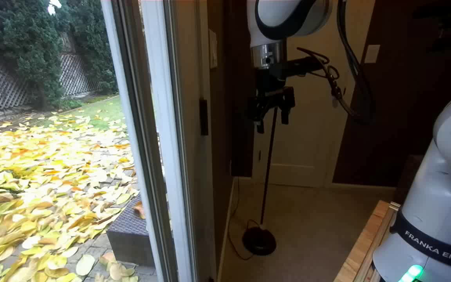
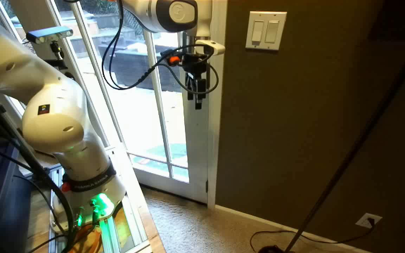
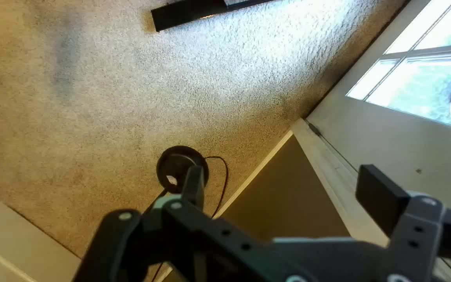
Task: Move the lamp backwards
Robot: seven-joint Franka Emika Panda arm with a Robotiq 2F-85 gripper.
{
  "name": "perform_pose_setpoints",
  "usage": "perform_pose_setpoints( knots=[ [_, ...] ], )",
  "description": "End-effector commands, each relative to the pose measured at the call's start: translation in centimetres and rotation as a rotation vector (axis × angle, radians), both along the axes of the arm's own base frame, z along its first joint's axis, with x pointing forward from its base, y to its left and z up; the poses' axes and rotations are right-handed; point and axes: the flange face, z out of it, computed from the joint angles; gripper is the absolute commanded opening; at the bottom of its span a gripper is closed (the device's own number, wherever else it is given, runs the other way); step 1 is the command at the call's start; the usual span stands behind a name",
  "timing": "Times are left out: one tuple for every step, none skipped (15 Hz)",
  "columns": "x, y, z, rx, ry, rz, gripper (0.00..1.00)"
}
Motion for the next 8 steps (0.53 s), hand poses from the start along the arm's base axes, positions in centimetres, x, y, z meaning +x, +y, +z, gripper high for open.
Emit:
perform_pose_setpoints(
  knots=[
    [0.0, 0.0, 0.0, 0.0, 0.001, 0.0, 1.0],
    [0.0, 0.0, 0.0, 0.0, 0.001, 0.0, 1.0],
    [0.0, 0.0, 0.0, 0.0, 0.001, 0.0, 1.0],
    [0.9, -0.3, 0.5, 0.02, -0.079, -0.036, 1.0],
    [1.6, -0.7, 1.2, 0.043, -0.127, -0.058, 1.0],
    [2.5, -1.4, 2.2, 0.065, -0.185, -0.085, 1.0],
    [3.3, -2.1, 2.9, 0.076, -0.237, -0.102, 1.0],
    [4.2, -3.1, 3.8, 0.078, -0.295, -0.122, 1.0]
  ],
)
